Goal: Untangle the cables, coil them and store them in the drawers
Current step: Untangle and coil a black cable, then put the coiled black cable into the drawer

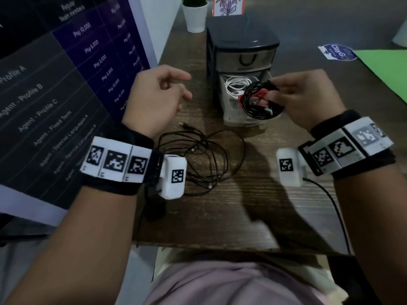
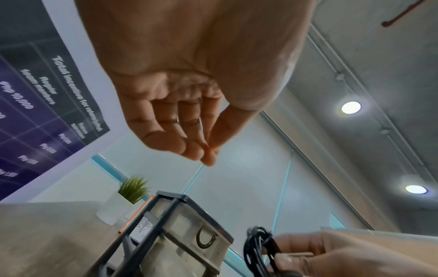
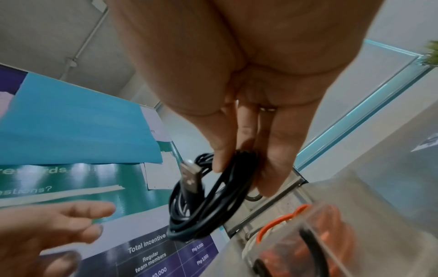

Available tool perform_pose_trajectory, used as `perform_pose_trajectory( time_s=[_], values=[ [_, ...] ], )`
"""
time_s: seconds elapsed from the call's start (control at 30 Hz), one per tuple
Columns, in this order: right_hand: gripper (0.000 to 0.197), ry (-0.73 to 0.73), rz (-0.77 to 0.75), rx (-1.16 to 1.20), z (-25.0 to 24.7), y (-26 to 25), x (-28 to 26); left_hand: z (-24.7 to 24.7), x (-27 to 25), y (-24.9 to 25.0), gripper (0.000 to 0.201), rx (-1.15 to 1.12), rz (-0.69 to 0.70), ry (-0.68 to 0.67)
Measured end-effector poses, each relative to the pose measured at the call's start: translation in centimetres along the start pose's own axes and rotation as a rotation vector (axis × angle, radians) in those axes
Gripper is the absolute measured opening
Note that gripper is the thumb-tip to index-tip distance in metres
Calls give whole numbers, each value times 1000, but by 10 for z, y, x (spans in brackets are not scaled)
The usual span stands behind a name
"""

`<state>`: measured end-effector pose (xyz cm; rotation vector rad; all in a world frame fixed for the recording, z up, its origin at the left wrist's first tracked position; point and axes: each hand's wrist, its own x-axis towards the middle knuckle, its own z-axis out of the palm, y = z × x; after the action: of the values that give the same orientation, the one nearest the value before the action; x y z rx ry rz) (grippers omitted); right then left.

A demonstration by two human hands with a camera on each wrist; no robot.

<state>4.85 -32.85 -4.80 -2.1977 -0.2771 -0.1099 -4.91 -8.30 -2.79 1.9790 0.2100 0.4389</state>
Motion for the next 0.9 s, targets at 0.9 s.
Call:
perform_pose_trajectory(
  time_s=[0.9],
  values=[
    [53, -338, -10, -606, 27, -38, 93, 73, 120, 25, 68, 859, 302, -356]
  ],
)
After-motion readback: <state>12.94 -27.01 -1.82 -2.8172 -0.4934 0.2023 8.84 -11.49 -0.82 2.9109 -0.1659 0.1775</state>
